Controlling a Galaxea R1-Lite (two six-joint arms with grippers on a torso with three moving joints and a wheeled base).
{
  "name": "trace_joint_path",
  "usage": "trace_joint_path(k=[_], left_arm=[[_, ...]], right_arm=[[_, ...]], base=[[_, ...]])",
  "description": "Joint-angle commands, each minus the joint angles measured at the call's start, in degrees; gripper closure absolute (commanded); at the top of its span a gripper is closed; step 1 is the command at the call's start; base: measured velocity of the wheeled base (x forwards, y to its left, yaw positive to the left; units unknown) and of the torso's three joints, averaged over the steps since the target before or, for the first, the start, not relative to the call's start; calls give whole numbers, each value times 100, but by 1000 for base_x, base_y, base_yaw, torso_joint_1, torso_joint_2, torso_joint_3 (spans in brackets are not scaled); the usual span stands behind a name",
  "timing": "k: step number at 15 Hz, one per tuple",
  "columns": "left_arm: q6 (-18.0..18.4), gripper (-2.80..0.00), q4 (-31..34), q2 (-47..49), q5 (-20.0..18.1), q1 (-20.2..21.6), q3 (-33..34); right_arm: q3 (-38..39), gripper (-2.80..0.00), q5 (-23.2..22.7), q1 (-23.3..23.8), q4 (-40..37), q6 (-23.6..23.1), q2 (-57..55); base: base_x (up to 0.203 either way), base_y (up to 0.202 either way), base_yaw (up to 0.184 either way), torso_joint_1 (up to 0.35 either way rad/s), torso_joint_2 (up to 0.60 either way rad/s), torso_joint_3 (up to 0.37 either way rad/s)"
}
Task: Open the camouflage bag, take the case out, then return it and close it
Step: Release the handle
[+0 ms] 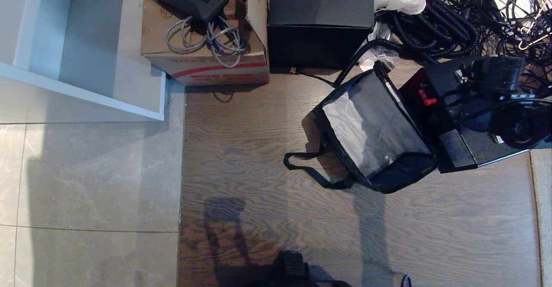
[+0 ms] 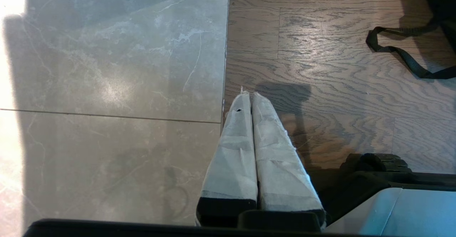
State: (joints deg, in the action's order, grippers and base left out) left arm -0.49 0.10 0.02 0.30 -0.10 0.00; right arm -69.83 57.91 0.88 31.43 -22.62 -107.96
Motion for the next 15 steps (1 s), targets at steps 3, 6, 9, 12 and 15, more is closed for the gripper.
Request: trace_joint_path(k=[3, 6, 9, 12, 15], left_arm=[[-4, 0, -1, -2, 5, 1, 0], [-4, 0, -1, -2, 3, 1, 0], [-4, 0, -1, -2, -3, 1, 0], [-4, 0, -10, -2, 5, 1, 0], [-4, 0, -1, -2, 5, 1, 0]], right_arm=[[-111, 0, 2, -475, -445, 480, -377], [293, 0, -73, -947, -1573, 1382, 97], [535, 0, -306, -1142, -2158, 1939, 264], [514, 0, -306, -1029, -2054, 1946, 91], [398, 0, -331, -903, -1952, 1946, -26]], base=[[0, 0, 0, 0, 0, 0], [0, 0, 0, 0, 0, 0], [0, 0, 0, 0, 0, 0], [0, 0, 0, 0, 0, 0], [0, 0, 0, 0, 0, 0]])
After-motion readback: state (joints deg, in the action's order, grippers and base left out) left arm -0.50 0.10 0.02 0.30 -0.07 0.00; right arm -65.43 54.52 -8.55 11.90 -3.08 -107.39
